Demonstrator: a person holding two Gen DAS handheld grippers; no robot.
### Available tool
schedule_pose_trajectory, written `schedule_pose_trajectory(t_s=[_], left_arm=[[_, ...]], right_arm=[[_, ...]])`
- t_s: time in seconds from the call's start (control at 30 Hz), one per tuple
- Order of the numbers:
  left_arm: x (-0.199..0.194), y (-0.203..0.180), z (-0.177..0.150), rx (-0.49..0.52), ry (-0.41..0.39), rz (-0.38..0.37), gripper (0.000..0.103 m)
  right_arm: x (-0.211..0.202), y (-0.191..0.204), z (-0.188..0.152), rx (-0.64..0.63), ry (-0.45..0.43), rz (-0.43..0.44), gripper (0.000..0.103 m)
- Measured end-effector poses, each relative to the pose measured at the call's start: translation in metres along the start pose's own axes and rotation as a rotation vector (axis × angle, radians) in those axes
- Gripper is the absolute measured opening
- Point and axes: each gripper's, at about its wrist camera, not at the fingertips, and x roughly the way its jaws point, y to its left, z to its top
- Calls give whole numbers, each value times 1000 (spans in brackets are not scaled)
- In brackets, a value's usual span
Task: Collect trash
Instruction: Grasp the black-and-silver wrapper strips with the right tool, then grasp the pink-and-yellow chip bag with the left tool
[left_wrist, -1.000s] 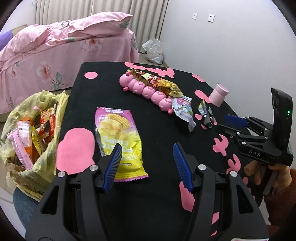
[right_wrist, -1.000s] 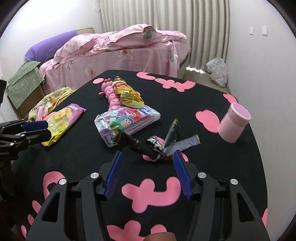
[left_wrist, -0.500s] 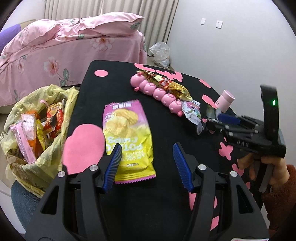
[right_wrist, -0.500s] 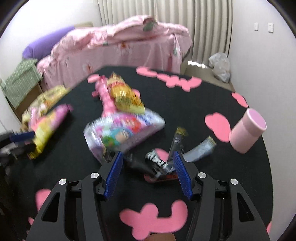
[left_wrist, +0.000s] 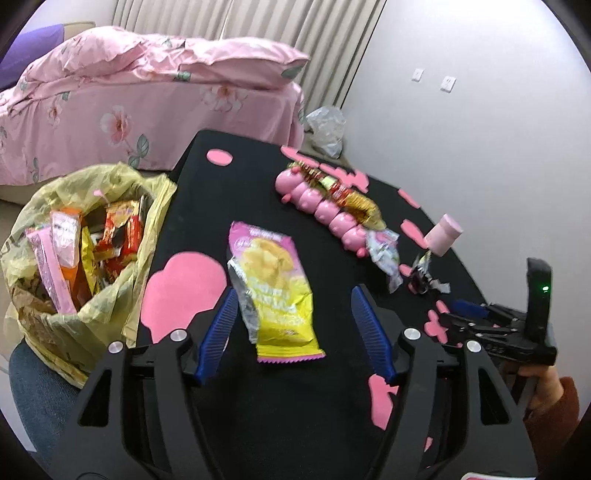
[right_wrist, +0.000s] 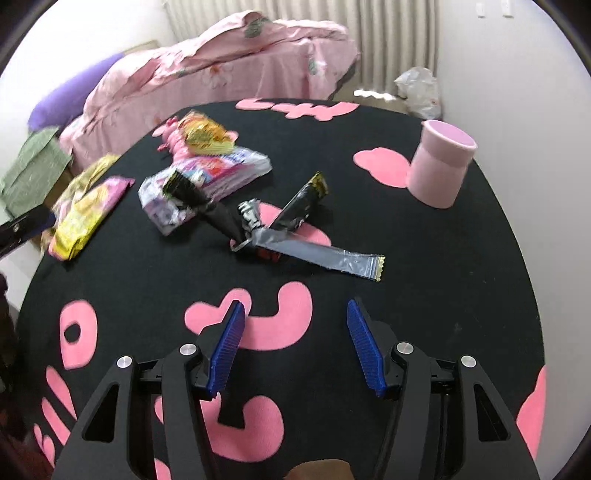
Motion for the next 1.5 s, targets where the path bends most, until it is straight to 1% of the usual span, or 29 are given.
schedule_pose_trajectory(t_s=[0.07, 0.13, 0.17, 0.2, 0.23, 0.3, 0.37, 0.4, 0.43, 0.5, 0.57, 0.63, 0.67, 0.7, 0.73, 0.77, 0.83, 0.87, 0.97, 1.0, 1.07, 1.23, 1.3, 1.4, 1.43, 1.47, 1.5], left_arm=[[6, 3, -2, -19, 24, 8, 63], [8, 5, -4, -27, 29, 15, 64], [8, 5, -5, -27, 26, 17, 64], [7, 5, -5, -26, 21, 18, 65], [7, 5, -5, -26, 17, 20, 65], [9, 5, -7, -22, 26, 26, 65], [12, 4, -7, -19, 38, 32, 65], [12, 4, -7, -18, 38, 32, 65], [12, 5, -7, -22, 38, 32, 65], [14, 5, -7, -33, 46, 28, 65], [16, 8, -7, -51, 61, 24, 65], [18, 10, -8, -64, 70, 24, 65], [18, 10, -8, -66, 72, 25, 65], [19, 11, -9, -66, 74, 26, 65], [19, 10, -9, -64, 74, 28, 65], [19, 9, -8, -61, 75, 28, 66], [19, 9, -9, -57, 76, 25, 68], [19, 9, -9, -57, 77, 24, 68], [19, 10, -9, -60, 79, 14, 70], [19, 10, -8, -60, 81, 8, 73], [20, 10, -8, -65, 87, -8, 74], [20, 13, -6, -85, 100, -26, 75], [21, 11, -6, -80, 105, -14, 75], [26, 0, -6, -21, 129, 49, 75], [28, -5, -6, 9, 140, 76, 75], [29, -6, -7, 17, 144, 86, 75], [29, -6, -7, 19, 144, 92, 71]], right_arm=[[0, 0, 2, 1, 20, 9, 55], [2, 3, 7, -19, 48, 2, 54], [1, 5, 9, -22, 58, 17, 54], [-1, 6, 11, -21, 43, 36, 54], [-7, 8, 13, -25, 2, 51, 54], [-14, 13, 20, -50, -56, 35, 54], [-16, 15, 28, -67, -89, 31, 54], [-14, 13, 34, -68, -98, 53, 54], [-10, 11, 39, -64, -96, 74, 54], [4, 4, 48, -47, -64, 96, 54], [22, -1, 53, -31, -10, 116, 54], [32, 4, 52, -27, 33, 131, 54], [32, 10, 50, -52, 26, 134, 53], [30, 16, 48, -77, 14, 132, 47], [29, 21, 45, -96, 9, 130, 37], [27, 26, 43, -101, 3, 127, 34], [22, 28, 38, -93, -18, 131, 20], [19, 30, 36, -92, -28, 130, 18], [9, 34, 32, -87, -62, 112, 17], [4, 34, 30, -79, -75, 112, 17], [-5, 34, 27, -60, -93, 119, 17], [-20, 30, 16, -7, -117, 112, 16], [-24, 27, 10, 10, -123, 95, 17], [-27, 27, 2, 31, -136, 79, 16], [-29, 27, 0, 41, -142, 83, 16], [-29, 28, -2, 53, -146, 92, 16], [-30, 29, -4, 59, -148, 99, 16]])
